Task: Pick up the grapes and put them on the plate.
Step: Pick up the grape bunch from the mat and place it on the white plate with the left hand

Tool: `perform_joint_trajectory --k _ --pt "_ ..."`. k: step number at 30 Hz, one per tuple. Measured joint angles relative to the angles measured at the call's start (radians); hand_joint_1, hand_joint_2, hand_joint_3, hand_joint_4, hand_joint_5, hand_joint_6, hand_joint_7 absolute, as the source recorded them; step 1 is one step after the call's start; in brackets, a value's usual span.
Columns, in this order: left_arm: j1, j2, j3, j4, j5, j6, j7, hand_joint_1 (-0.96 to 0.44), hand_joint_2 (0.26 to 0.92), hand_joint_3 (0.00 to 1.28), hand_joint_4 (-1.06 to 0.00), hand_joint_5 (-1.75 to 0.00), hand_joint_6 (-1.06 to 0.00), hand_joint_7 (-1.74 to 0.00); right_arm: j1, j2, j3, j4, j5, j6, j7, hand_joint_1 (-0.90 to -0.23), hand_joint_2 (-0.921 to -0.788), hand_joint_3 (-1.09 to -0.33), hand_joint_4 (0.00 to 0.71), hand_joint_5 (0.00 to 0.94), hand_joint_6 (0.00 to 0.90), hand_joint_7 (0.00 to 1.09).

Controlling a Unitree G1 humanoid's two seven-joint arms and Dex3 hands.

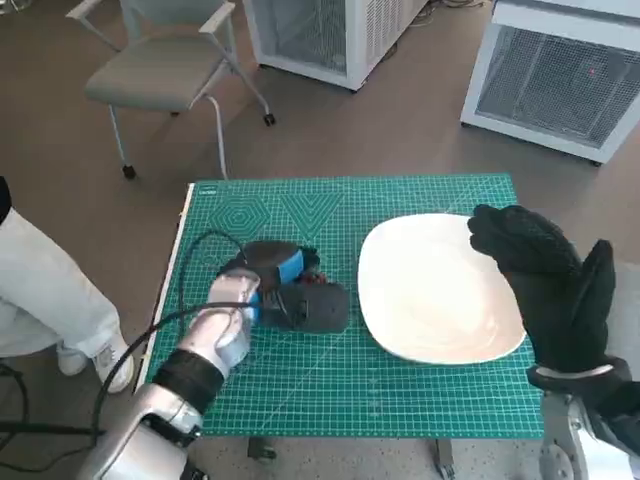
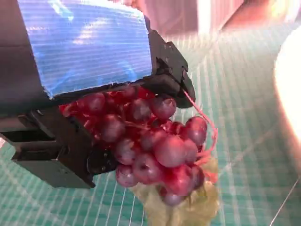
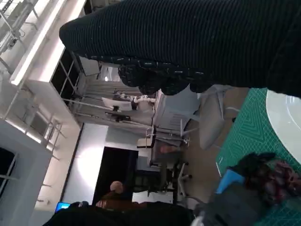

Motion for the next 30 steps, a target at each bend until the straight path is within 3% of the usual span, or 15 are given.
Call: perform_joint_trajectory --k 2,4,7,11,16,20,30 --pt "0.018 0.023 0.012 -0.079 0.001 0.009 -0.009 0.15 0.706 0.67 -0.42 -1.58 -0.55 -0.97 -0.002 0.0 0.0 0.0 0.0 0.0 0.0 -0.307 -0.921 -0.622 0.361 0.924 0.237 1.07" --pt "0.038 0.046 0.025 -0.157 0.002 0.016 -0.019 0.07 0.677 0.68 -0.42 -1.6 -0.58 -1.11 -0.003 0.0 0.0 0.0 0.0 0.0 0.0 -0.308 -0.921 -0.622 0.361 0.924 0.238 1.07" --pt "0.067 0.08 0.047 -0.27 0.003 0.027 -0.039 0.03 0.633 0.72 -0.42 -1.68 -0.66 -1.08 -0.004 0.0 -0.001 0.0 0.001 0.0 0.0 -0.308 -0.921 -0.621 0.362 0.925 0.238 1.07" --pt "0.102 0.118 0.08 -0.414 0.004 0.048 -0.07 0.01 0.654 0.62 -0.51 -1.6 -0.69 -1.02 -0.007 0.0 -0.003 0.0 0.002 0.0 0.0 -0.308 -0.921 -0.621 0.363 0.925 0.238 1.07" --pt "0.128 0.147 0.115 -0.544 0.01 0.078 -0.096 0.0 0.81 0.27 -0.65 -1.39 -0.71 -0.94 -0.01 0.0 -0.003 0.001 0.002 -0.003 0.0 -0.307 -0.921 -0.621 0.363 0.925 0.239 1.07" --pt "0.142 0.159 0.137 -0.609 0.011 0.088 -0.101 0.0 0.881 0.11 -0.71 -1.28 -0.71 -0.95 -0.012 0.003 -0.002 0.004 0.001 -0.007 0.0 -0.304 -0.921 -0.622 0.363 0.924 0.239 1.06" --pt "0.162 0.168 0.15 -0.668 0.012 0.093 -0.103 0.0 0.91 0.04 -0.73 -1.27 -0.73 -0.9 -0.012 0.008 0.0 0.01 0.001 -0.017 0.0 -0.305 -0.921 -0.623 0.363 0.925 0.239 1.06"
